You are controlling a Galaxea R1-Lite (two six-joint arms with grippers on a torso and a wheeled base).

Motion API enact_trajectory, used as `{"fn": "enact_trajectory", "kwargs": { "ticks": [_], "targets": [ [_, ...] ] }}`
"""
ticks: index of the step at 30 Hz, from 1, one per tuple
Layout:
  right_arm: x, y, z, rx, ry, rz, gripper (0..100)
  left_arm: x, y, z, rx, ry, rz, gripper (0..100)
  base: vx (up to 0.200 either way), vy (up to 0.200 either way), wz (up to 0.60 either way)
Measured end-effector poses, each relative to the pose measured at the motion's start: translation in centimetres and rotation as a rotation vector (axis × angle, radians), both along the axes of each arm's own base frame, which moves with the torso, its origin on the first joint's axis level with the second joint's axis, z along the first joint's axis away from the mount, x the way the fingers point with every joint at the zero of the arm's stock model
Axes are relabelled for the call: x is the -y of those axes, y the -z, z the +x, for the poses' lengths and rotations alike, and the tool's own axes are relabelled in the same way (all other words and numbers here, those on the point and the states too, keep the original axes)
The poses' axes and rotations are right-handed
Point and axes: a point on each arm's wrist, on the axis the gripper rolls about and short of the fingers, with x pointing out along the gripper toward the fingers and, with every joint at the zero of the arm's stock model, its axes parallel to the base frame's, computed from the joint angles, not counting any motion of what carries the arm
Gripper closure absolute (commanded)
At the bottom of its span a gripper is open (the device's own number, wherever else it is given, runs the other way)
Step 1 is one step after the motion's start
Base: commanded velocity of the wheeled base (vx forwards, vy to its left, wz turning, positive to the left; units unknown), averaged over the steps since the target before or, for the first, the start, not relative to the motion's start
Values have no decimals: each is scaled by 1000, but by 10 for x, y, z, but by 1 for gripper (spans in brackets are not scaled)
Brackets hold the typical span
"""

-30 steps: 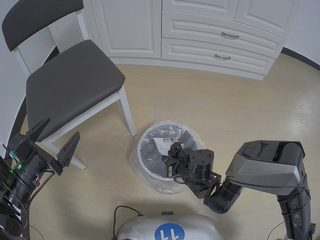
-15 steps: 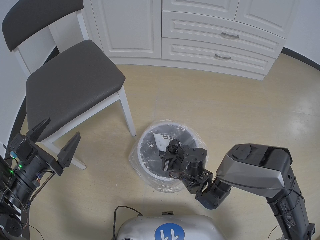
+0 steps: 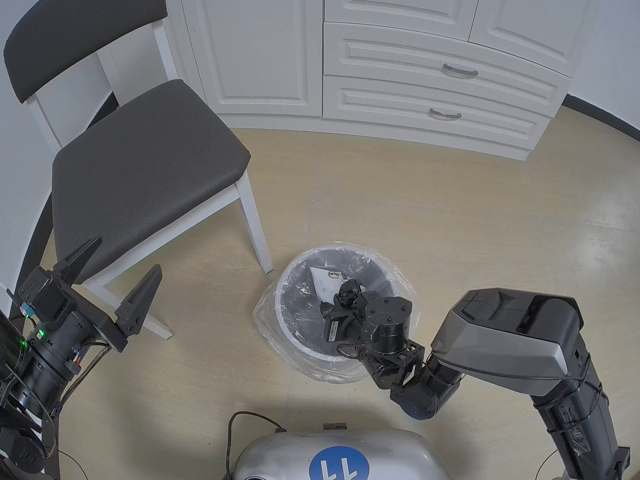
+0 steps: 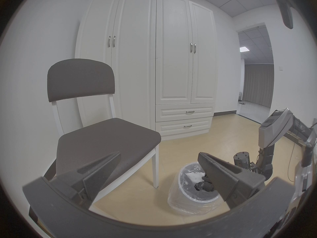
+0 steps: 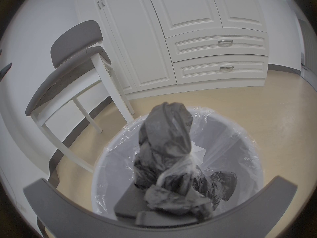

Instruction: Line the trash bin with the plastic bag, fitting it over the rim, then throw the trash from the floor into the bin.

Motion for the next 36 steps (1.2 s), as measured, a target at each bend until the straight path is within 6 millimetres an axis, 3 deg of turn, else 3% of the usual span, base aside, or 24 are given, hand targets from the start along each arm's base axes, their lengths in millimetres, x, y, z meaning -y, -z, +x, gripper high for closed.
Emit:
{"fn": "enact_trajectory", "kwargs": {
  "ticks": [9,16,28,31,36],
  "targets": [
    [7,-10,-11,-33,-18,-77,100,1,-3,-2,22,8,10,0,0,0,0],
    [8,-20,-14,-228,-47,-245,100,4,-3,-7,39,25,38,0,0,0,0],
    [-32,-93,16,-293,-89,-333,100,4,-1,-12,43,36,71,0,0,0,0],
    [-41,-92,24,-307,-95,-356,100,4,0,-12,42,36,74,0,0,0,0],
    [-45,-70,30,-374,-100,-425,100,5,0,-12,40,37,76,0,0,0,0]
  ]
}}
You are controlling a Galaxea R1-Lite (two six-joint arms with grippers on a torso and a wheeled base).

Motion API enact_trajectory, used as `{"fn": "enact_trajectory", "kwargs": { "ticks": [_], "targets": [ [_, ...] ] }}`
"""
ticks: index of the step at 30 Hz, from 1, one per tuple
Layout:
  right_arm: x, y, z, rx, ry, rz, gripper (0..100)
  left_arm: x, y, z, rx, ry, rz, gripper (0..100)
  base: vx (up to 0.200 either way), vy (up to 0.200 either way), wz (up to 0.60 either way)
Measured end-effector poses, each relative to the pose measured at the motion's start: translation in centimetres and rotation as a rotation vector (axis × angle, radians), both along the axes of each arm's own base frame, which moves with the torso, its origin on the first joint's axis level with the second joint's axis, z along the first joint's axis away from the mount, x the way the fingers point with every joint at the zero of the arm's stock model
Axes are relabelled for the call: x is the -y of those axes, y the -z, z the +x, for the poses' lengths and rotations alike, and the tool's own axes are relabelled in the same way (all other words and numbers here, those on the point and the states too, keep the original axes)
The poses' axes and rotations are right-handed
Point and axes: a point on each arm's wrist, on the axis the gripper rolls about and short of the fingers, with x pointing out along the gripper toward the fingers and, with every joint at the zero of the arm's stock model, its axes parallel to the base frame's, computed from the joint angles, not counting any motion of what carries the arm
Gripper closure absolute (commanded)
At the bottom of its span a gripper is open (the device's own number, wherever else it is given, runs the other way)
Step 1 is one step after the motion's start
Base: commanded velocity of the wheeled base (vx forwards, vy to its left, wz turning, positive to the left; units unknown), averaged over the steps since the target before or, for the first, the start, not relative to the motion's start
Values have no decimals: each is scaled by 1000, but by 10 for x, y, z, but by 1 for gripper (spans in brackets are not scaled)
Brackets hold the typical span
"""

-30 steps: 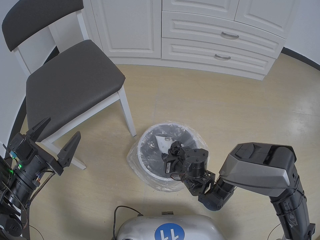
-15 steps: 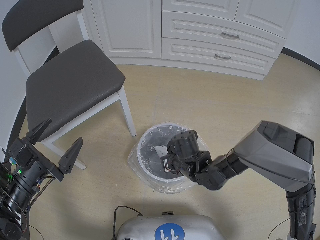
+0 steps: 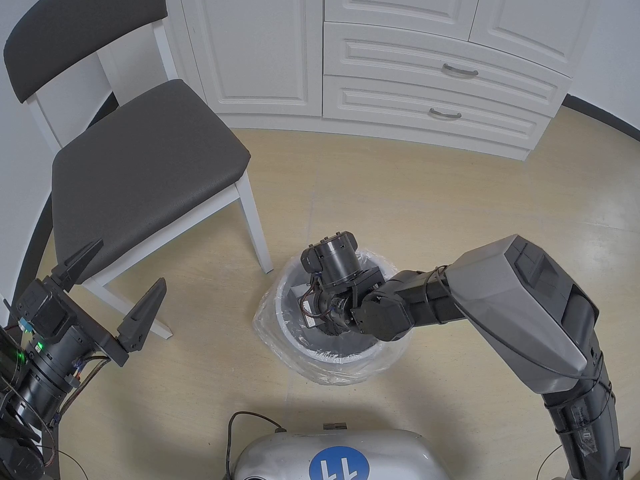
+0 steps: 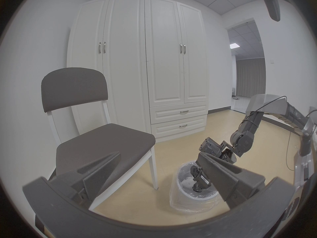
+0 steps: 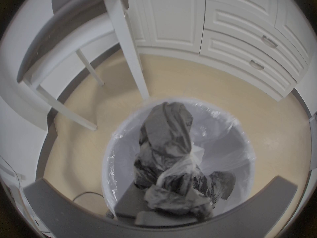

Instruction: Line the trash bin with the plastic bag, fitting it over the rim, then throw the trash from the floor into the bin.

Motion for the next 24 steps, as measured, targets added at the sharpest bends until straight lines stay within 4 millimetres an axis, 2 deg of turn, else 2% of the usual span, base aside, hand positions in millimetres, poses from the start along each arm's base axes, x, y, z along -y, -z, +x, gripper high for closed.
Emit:
{"fn": "enact_trajectory", "kwargs": {
  "ticks": [8,15,21,24],
  "targets": [
    [5,-11,0,6,6,3,100,1,1,1,-8,0,5,0,0,0,0],
    [15,-25,-17,-18,18,-91,100,1,2,2,-12,1,6,0,0,0,0],
    [19,-26,-22,-37,31,-151,100,1,2,2,-11,1,7,0,0,0,0],
    [17,-19,-20,-44,32,-157,100,1,2,2,-9,1,7,0,0,0,0]
  ]
}}
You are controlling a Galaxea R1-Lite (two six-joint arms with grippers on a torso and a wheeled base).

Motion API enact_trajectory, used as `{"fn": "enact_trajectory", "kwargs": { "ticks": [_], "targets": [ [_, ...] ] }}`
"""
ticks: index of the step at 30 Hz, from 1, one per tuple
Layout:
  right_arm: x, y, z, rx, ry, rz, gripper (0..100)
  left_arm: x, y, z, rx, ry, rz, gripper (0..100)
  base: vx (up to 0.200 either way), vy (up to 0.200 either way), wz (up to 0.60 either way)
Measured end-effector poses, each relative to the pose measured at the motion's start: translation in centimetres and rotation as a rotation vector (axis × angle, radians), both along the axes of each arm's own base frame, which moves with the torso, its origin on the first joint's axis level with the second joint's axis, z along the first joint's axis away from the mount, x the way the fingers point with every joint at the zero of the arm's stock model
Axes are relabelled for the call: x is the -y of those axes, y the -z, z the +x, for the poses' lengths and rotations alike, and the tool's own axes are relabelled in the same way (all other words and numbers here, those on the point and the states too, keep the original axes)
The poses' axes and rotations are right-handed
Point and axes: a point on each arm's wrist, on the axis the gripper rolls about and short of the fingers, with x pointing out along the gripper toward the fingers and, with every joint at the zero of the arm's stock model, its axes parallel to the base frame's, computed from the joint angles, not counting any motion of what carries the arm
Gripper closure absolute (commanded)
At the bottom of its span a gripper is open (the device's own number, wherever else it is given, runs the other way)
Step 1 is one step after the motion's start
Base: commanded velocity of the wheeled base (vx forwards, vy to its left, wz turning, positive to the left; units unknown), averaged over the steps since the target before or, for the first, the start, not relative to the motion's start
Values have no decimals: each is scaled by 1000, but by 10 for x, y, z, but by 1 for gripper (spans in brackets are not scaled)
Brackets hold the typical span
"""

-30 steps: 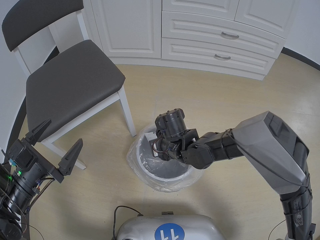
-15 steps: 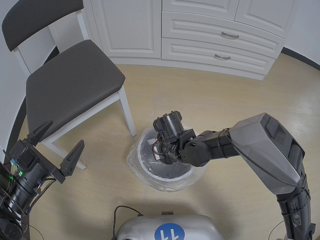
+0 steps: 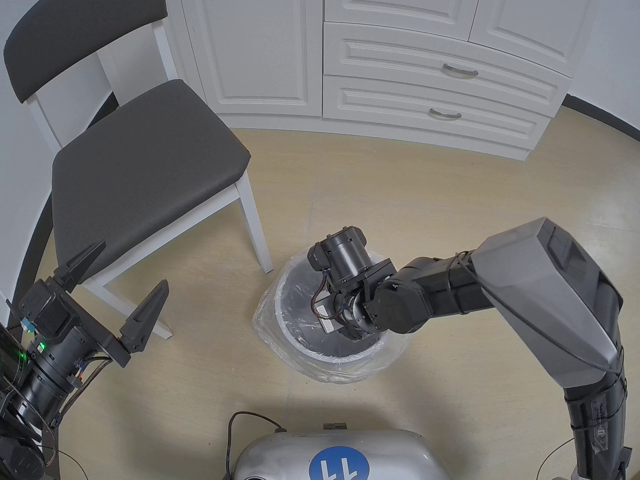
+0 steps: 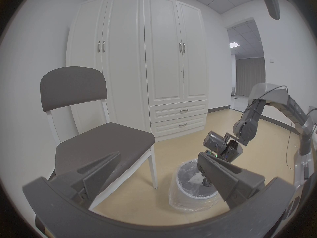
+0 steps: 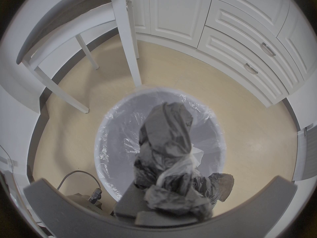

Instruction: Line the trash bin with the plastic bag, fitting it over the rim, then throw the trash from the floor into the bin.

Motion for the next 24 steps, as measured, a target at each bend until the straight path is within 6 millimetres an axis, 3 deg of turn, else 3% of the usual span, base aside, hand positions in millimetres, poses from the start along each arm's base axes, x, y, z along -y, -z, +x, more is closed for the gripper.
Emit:
{"fn": "enact_trajectory", "kwargs": {
  "ticks": [13,24],
  "targets": [
    [-17,38,23,-6,9,-4,100,1,2,2,-12,-1,1,0,0,0,0],
    [-16,66,36,-26,31,-16,100,1,4,4,-25,-1,4,0,0,0,0]
  ]
}}
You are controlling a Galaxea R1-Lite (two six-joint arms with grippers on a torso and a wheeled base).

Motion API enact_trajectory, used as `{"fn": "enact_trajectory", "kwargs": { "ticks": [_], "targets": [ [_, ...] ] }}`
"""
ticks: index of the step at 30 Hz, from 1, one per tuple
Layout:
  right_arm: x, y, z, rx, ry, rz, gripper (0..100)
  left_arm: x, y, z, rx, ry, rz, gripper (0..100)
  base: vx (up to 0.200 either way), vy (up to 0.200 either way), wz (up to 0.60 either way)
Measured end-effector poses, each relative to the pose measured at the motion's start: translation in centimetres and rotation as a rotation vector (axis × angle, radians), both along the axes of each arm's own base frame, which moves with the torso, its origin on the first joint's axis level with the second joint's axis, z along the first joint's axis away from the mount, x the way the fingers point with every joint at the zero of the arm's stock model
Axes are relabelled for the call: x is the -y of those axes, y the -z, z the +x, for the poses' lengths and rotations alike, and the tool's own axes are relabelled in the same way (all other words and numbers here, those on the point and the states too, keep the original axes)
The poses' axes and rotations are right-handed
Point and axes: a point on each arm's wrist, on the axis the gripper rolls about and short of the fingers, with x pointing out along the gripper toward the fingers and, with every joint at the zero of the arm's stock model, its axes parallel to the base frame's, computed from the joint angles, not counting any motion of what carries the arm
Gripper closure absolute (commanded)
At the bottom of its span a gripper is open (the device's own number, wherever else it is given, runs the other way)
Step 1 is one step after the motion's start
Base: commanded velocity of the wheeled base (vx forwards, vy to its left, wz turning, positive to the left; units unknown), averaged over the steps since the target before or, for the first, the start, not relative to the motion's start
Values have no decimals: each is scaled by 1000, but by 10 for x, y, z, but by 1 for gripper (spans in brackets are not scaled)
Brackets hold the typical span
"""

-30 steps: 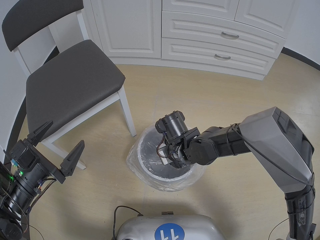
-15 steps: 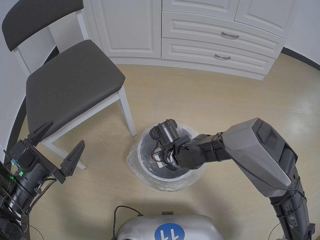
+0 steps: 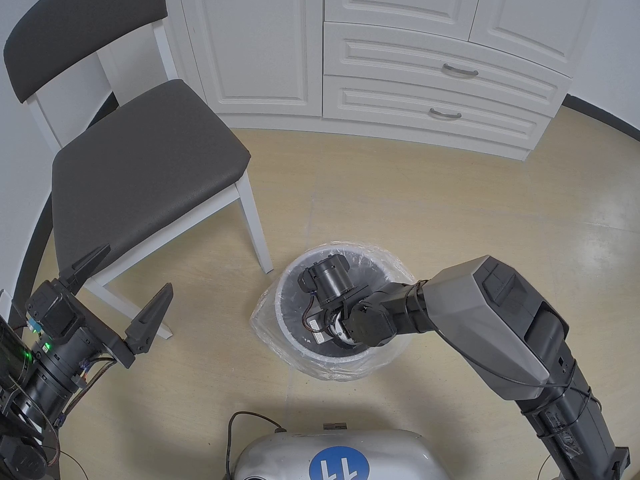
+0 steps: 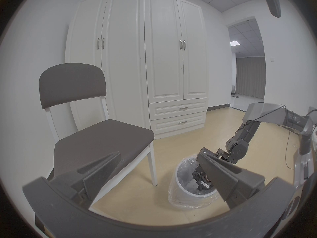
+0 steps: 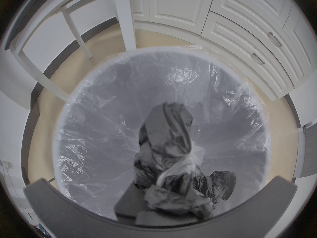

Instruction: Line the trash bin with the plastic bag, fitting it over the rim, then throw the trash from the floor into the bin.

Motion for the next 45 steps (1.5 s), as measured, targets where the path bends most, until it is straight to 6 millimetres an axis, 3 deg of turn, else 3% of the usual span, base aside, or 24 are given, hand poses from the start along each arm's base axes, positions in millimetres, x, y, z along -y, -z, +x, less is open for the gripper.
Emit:
{"fn": "enact_trajectory", "kwargs": {
  "ticks": [6,16,27,28,38,45],
  "targets": [
    [-1,0,1,2,-1,0,100,0,0,0,-1,0,0,0,0,0,0],
    [-10,-25,-4,51,-16,47,100,0,0,0,0,0,1,0,0,0,0],
    [-5,-16,-2,30,-2,36,100,0,0,0,0,0,1,0,0,0,0],
    [-5,-16,-2,30,-2,36,0,0,0,0,0,0,1,0,0,0,0],
    [-8,-18,-5,32,-9,34,0,0,0,0,0,1,1,0,0,0,0],
    [-8,-30,-7,52,-4,44,0,0,0,0,0,1,1,0,0,0,0]
  ]
}}
